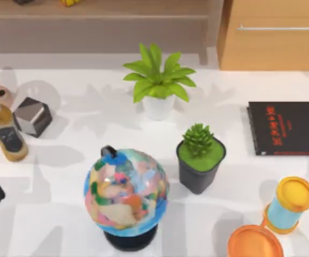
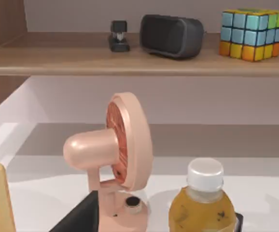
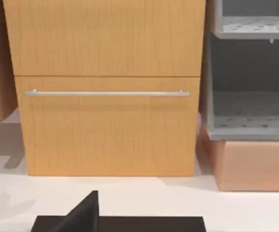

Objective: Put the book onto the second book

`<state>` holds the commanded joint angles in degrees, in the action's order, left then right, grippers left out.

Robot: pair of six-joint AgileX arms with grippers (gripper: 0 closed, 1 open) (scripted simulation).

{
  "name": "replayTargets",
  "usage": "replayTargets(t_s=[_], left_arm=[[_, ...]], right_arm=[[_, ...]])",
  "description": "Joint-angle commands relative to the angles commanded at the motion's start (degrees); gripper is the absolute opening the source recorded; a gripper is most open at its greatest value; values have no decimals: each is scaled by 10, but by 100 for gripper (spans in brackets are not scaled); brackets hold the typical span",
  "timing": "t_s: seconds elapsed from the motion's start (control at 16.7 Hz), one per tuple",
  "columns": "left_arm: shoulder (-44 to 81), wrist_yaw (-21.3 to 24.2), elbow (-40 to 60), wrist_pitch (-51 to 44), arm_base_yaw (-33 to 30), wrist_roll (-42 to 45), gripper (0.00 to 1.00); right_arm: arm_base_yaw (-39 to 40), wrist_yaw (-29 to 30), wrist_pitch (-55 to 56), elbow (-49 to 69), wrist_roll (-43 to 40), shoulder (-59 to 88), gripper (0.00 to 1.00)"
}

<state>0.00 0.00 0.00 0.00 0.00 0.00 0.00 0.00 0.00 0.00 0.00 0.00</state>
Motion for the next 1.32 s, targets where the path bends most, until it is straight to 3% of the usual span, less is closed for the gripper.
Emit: replayTargets(t_s=[0.24, 0.54, 1.32], left_arm=[[0, 0, 0, 0, 0, 0, 100], [0, 0, 0, 0, 0, 0, 100], [0, 0, 0, 0, 0, 0, 100]], right_arm=[[-6, -6, 7, 17, 0, 18, 100], [-52, -49, 63, 153, -1, 169, 100], [-231, -217, 279, 694, -6, 979, 100]])
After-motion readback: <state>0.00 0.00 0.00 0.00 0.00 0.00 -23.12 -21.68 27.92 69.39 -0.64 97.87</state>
